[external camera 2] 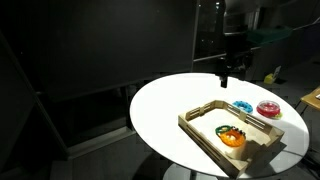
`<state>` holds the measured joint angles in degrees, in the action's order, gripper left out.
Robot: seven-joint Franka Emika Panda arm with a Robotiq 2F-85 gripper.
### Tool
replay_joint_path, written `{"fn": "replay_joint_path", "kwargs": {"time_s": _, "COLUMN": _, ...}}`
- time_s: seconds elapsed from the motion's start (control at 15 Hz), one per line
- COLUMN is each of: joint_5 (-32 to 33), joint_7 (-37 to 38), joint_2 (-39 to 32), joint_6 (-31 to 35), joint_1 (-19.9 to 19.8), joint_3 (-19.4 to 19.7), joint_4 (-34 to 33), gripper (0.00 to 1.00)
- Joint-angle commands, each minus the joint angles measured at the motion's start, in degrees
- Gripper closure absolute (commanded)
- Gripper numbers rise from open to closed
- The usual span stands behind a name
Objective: Remove the green ring from the crate and put it on the right side of the table
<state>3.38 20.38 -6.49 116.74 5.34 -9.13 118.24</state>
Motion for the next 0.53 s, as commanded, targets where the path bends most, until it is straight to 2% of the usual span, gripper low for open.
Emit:
{"fn": "replay_joint_path", "kwargs": {"time_s": 0.0, "joint_5": -1.13, "joint_7": 0.72, "joint_2": -1.14, "joint_6": 6.26, "joint_1": 1.38, "joint_3": 1.05, "joint_4": 3.79, "gripper": 0.00}}
{"fn": "replay_joint_path", "kwargs": {"time_s": 0.47, "joint_5": -1.58, "joint_7": 0.35, "joint_2": -4.76, "joint_6": 10.79, "joint_1": 1.70, "joint_3": 2.32, "joint_4": 8.57, "gripper": 0.00}}
